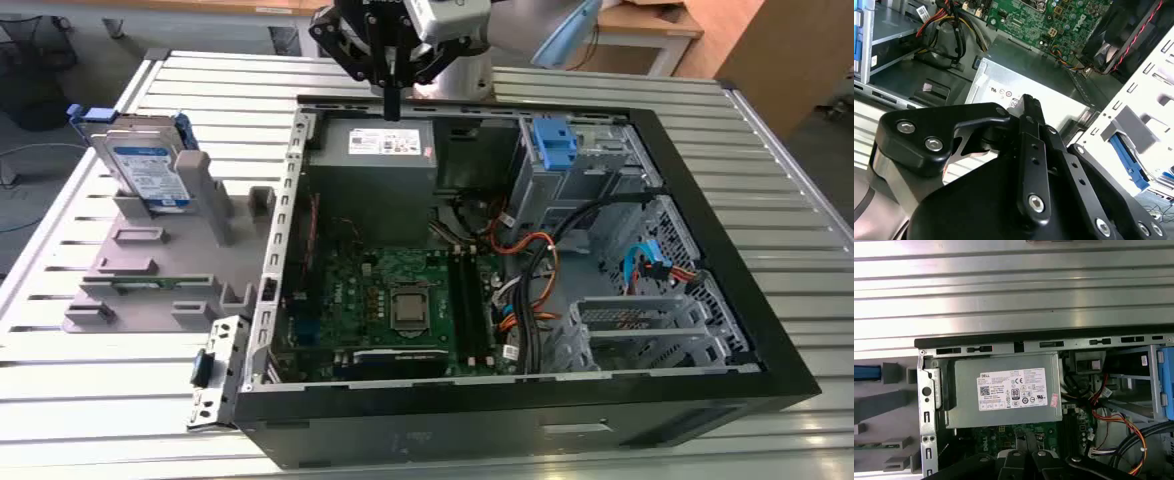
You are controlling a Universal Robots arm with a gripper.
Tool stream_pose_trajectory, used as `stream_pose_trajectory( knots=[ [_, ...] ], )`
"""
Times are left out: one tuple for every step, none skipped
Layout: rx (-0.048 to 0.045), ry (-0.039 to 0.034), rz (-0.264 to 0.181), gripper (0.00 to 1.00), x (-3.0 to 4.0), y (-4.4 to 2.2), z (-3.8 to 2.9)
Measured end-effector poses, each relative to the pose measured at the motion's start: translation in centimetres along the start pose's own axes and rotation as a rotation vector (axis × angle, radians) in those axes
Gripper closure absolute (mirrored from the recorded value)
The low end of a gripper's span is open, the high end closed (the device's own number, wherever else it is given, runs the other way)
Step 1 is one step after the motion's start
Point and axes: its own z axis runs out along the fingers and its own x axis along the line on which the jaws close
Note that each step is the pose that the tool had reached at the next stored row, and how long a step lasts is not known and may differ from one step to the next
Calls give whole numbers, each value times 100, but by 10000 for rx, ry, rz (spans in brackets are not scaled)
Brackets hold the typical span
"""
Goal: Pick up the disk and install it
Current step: 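Reach for the disk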
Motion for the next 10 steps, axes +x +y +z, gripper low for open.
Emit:
stream_pose_trajectory(
  knots=[
    [1, 1, 0, 89, 0, 0, 0],
    [1, 5, 1, 89, 0, 0, 0],
    [3, 31, 1, 89, 0, 0, 0],
    [3, 33, 2, 89, 0, 0, 0],
    [3, 35, 1, 89, 0, 0, 0],
    [3, 38, 1, 89, 0, 0, 0],
    [4, 39, 1, 89, 0, 0, 0],
    [4, 39, 1, 89, 0, 0, 1],
    [4, 38, 0, 89, 3, 0, 1],
    [4, 39, 1, 89, 6, 1, 1]
  ],
)
